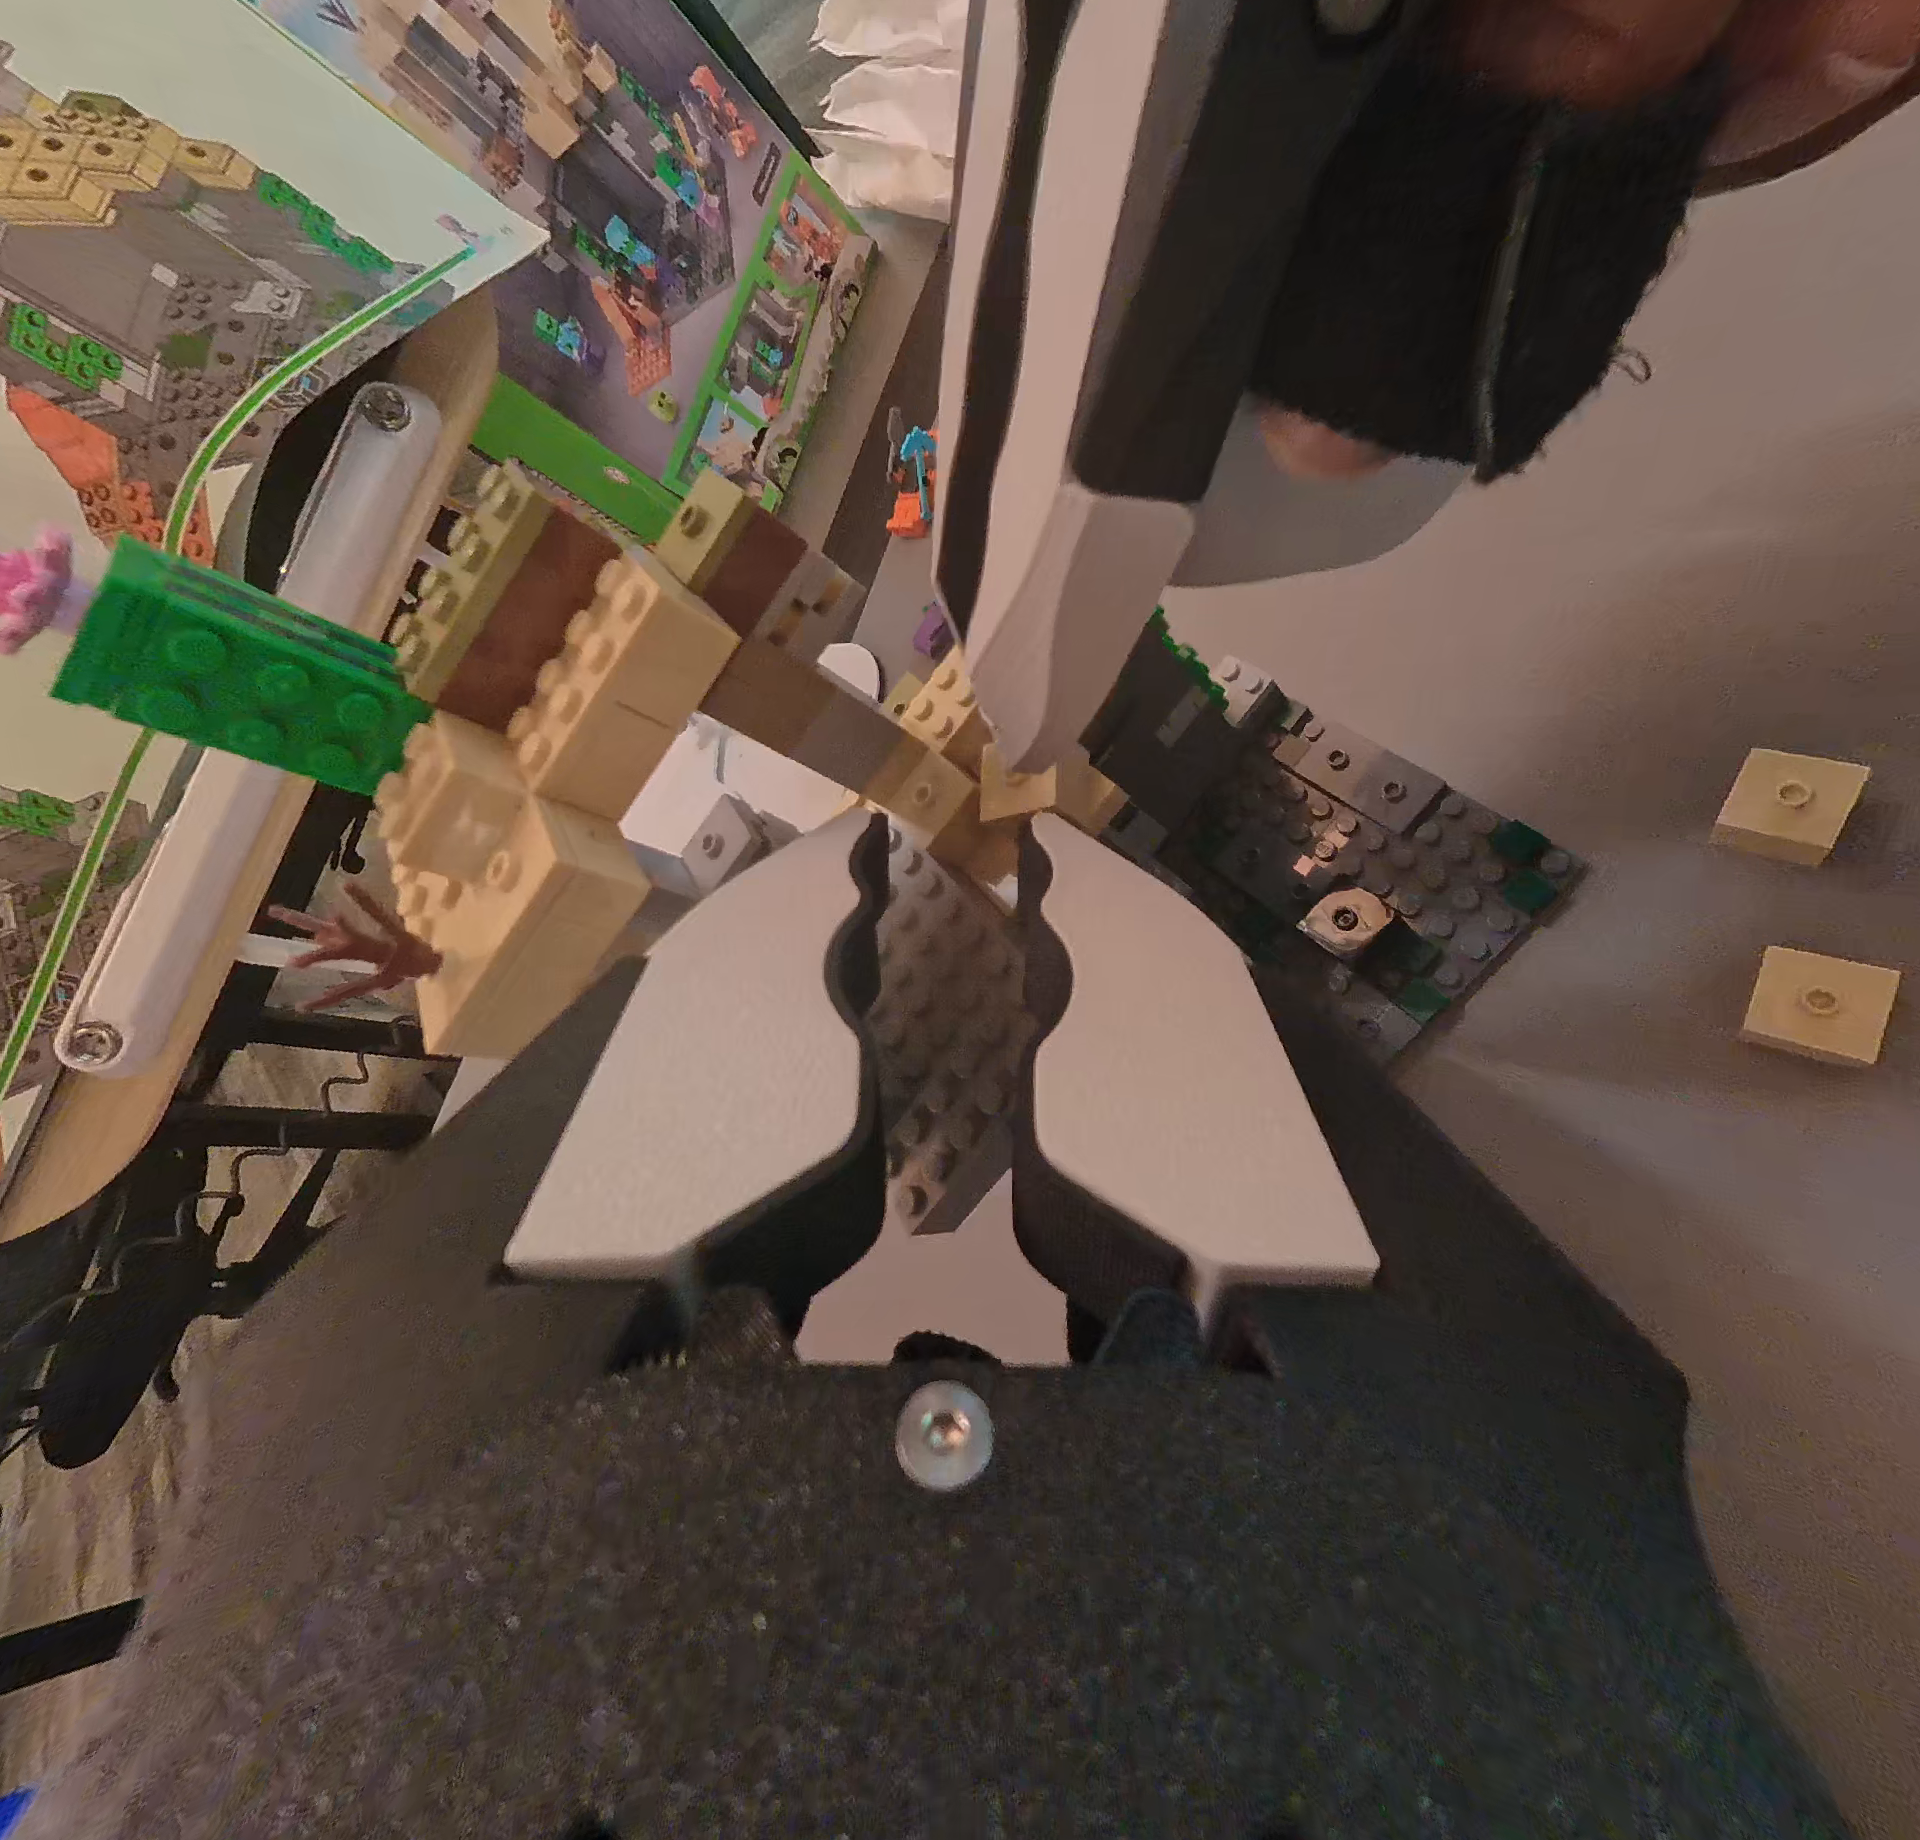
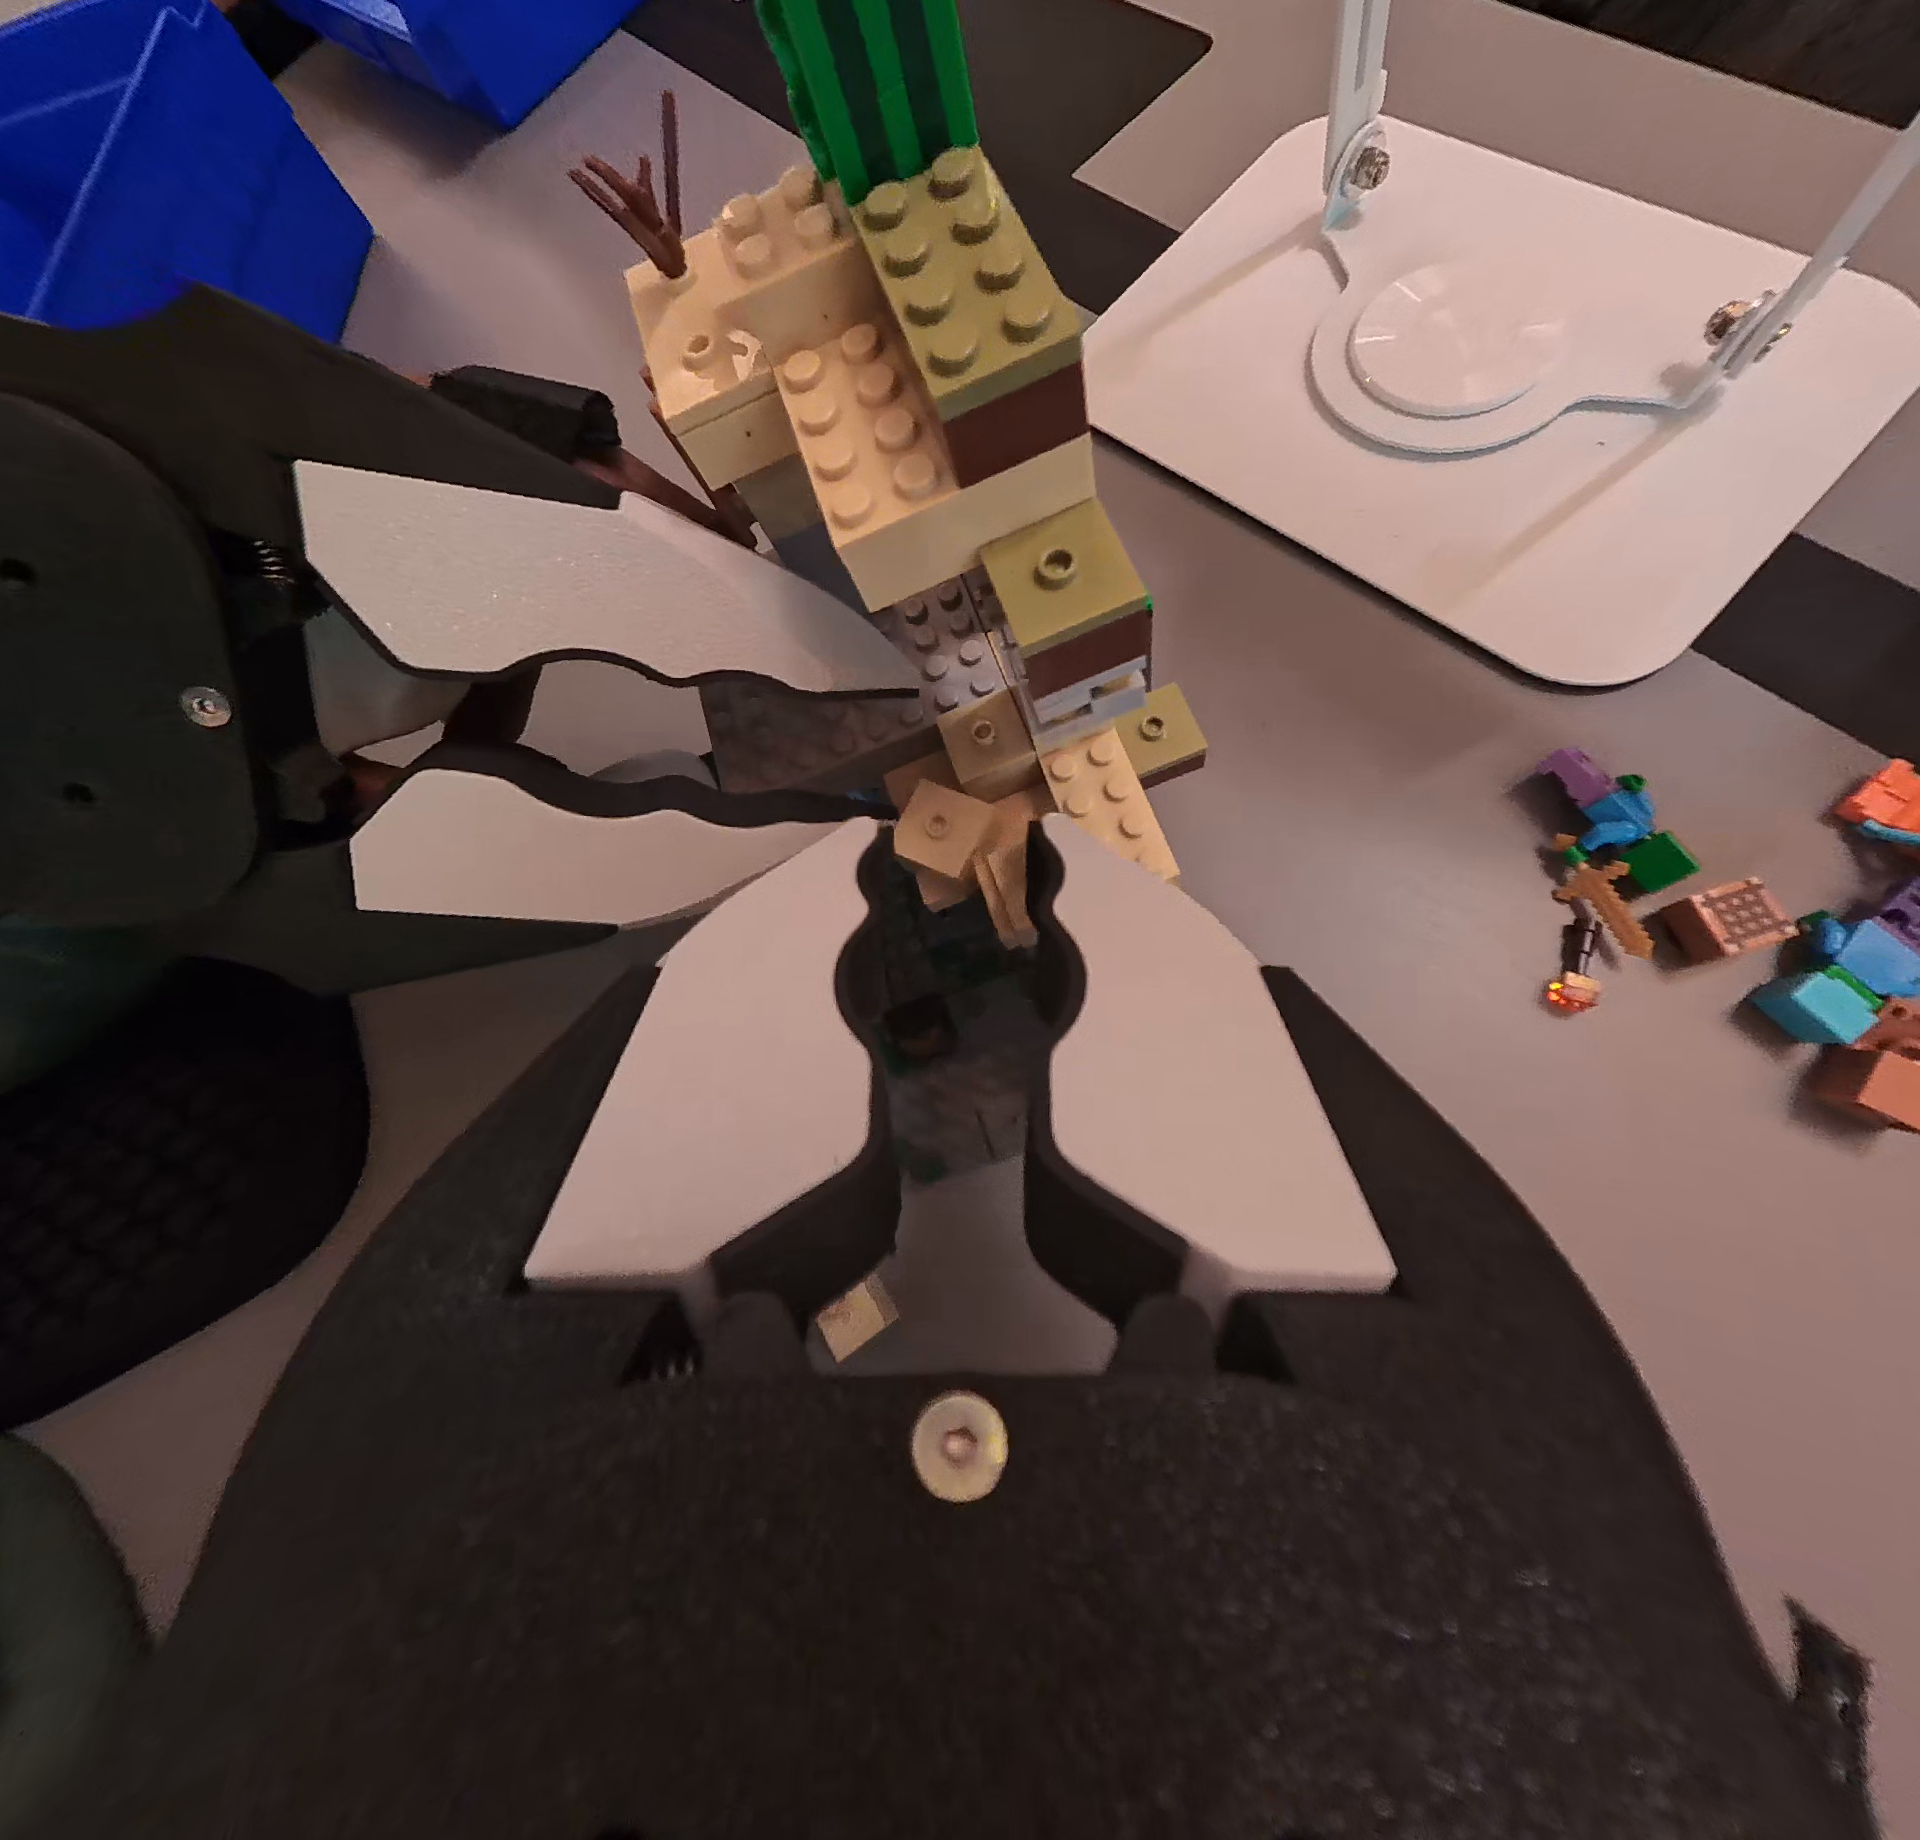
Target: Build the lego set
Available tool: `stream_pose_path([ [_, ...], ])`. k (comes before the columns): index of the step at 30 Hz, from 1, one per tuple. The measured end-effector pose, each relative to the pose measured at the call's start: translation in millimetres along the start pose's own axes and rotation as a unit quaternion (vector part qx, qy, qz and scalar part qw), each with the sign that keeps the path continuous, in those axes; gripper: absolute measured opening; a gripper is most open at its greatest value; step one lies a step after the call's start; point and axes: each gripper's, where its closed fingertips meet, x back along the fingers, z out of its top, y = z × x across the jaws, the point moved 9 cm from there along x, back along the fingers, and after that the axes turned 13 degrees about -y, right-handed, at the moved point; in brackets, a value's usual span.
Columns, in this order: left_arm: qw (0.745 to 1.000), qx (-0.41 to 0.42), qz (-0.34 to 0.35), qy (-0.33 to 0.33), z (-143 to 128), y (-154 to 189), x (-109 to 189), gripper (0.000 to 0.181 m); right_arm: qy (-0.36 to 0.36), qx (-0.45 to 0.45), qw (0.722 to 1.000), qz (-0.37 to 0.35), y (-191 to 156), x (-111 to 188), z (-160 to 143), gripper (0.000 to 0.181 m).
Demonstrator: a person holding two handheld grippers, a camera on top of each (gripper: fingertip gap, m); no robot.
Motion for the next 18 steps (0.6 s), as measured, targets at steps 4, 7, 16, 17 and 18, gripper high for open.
stream_pose_path([
  [4,1.000,0.004,0.004,0.006,-0.3,-0.2,0.6,0.022,0.008,0.050,0.998,-0.030,-3.3,9.1,-2.5,0.019],
  [7,1.000,0.008,0.006,0.013,-1.5,-2.3,3.3,0.021,-0.003,0.112,0.992,-0.055,-13.8,5.5,-12.3,0.016],
  [16,0.999,-0.021,0.032,0.010,-2.8,5.5,-0.6,0.024,-0.001,0.156,0.980,-0.124,-29.3,-13.0,-21.7,0.015],
  [17,0.999,-0.022,0.036,0.010,-2.3,6.2,-0.7,0.024,0.000,0.153,0.980,-0.127,-28.9,-14.0,-20.9,0.015],
  [18,0.999,-0.022,0.038,0.011,-1.8,6.7,-0.8,0.025,-0.002,0.148,0.981,-0.128,-28.5,-15.2,-20.2,0.016],
])
